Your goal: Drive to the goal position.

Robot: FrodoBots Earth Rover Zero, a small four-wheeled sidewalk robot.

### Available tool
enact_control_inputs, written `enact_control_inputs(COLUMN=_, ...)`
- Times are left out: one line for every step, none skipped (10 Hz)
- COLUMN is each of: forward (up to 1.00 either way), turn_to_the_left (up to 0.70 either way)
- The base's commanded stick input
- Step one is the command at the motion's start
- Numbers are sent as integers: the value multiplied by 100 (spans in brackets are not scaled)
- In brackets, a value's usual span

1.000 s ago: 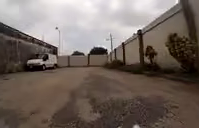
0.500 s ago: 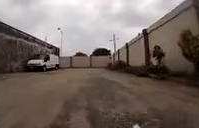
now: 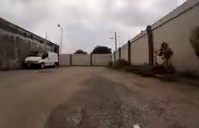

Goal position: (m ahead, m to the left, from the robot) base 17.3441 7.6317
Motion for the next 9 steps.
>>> enact_control_inputs(forward=100, turn_to_the_left=0)
enact_control_inputs(forward=100, turn_to_the_left=0)
enact_control_inputs(forward=100, turn_to_the_left=0)
enact_control_inputs(forward=100, turn_to_the_left=0)
enact_control_inputs(forward=100, turn_to_the_left=0)
enact_control_inputs(forward=100, turn_to_the_left=0)
enact_control_inputs(forward=100, turn_to_the_left=0)
enact_control_inputs(forward=100, turn_to_the_left=0)
enact_control_inputs(forward=100, turn_to_the_left=0)
